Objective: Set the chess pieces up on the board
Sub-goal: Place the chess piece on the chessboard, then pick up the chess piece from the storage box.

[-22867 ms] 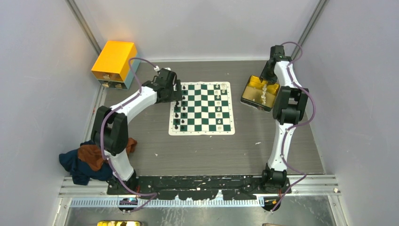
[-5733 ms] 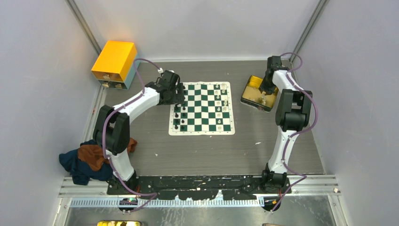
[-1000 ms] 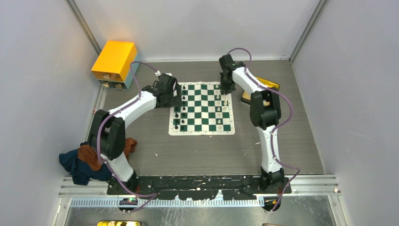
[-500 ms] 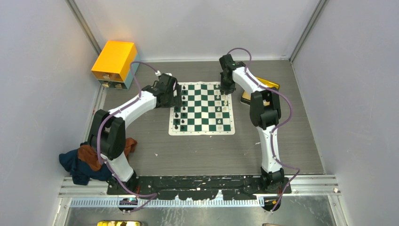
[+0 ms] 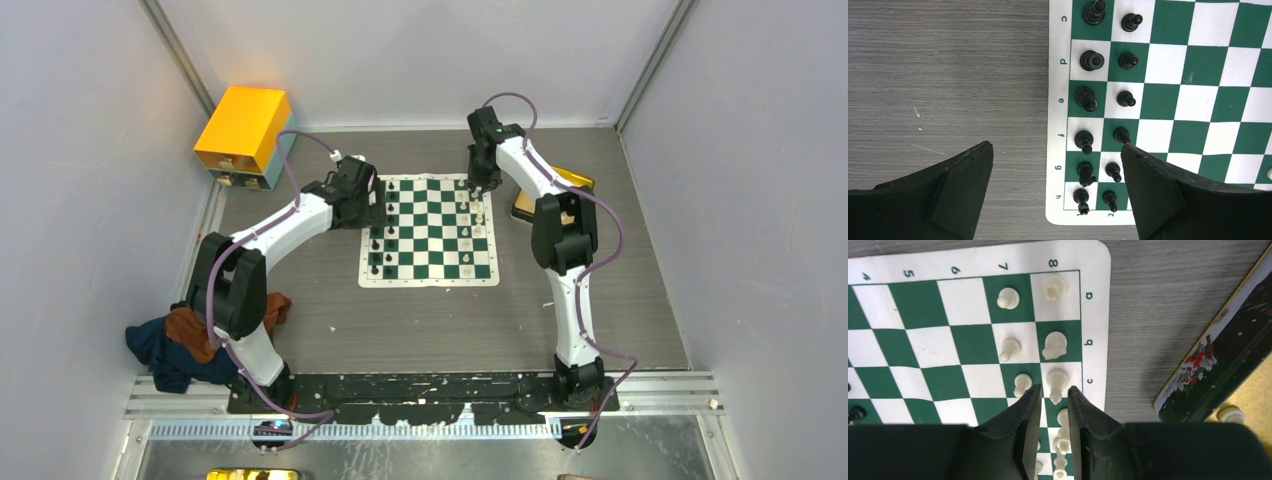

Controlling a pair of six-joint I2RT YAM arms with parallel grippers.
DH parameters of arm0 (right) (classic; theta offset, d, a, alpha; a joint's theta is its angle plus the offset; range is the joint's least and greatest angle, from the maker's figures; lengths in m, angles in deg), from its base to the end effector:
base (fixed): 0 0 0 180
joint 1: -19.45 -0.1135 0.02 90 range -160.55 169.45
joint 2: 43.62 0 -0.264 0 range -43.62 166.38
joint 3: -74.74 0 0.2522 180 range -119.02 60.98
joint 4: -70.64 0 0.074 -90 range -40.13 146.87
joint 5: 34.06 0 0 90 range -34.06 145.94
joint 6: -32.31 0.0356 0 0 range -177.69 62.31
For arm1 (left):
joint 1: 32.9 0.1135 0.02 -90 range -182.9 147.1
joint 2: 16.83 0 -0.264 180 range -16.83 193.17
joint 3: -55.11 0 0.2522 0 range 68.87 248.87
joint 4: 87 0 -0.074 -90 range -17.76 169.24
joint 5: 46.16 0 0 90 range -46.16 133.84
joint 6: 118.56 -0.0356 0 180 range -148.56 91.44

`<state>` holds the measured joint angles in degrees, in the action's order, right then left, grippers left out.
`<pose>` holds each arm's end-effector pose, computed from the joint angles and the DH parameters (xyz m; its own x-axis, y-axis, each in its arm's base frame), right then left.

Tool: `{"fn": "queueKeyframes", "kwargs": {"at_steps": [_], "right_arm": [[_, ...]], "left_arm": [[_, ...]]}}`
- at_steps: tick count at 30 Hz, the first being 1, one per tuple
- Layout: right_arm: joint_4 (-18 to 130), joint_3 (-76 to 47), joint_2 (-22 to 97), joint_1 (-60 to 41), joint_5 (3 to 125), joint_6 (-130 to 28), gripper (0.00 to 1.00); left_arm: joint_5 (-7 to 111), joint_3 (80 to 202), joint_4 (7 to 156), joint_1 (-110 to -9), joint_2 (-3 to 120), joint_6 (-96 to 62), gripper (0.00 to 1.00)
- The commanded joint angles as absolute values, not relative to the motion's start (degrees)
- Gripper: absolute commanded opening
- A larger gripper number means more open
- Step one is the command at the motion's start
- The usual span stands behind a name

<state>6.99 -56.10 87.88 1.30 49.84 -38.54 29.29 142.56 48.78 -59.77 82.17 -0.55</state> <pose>0.4711 0.1505 0.2097 -0.8962 0.0495 -0.4409 0.0297 0.9982 0.0517 0.3336 -0.1590 0.2341 -0.7974 -0.1056 -0.5942 -0.0714 0.9942 -0.0808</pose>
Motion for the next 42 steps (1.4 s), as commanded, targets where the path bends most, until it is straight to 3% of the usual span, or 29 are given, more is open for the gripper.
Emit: {"fn": "queueKeyframes", "kwargs": {"at_steps": [1, 8, 22, 42], "right_arm": [[6.2, -60.0, 83.6, 1.7, 50.8, -39.3, 0.32], [6.7, -59.6, 79.0, 3.7, 49.8, -38.0, 0.32], [11.5, -41.0, 66.0, 18.7, 46.7, -35.2, 0.34], [15.7, -27.8, 64.4, 23.5, 46.1, -34.6, 0.36]], "left_arm": [[28.2, 143.7, 50.7, -59.4, 80.1, -0.3, 1.00], [28.0, 143.0, 50.8, -59.4, 79.1, 0.4, 1.00], [28.6, 144.1, 50.9, -59.5, 80.1, 0.7, 0.99], [28.9, 145.3, 49.4, -59.5, 81.2, -1.0, 0.99]]}}
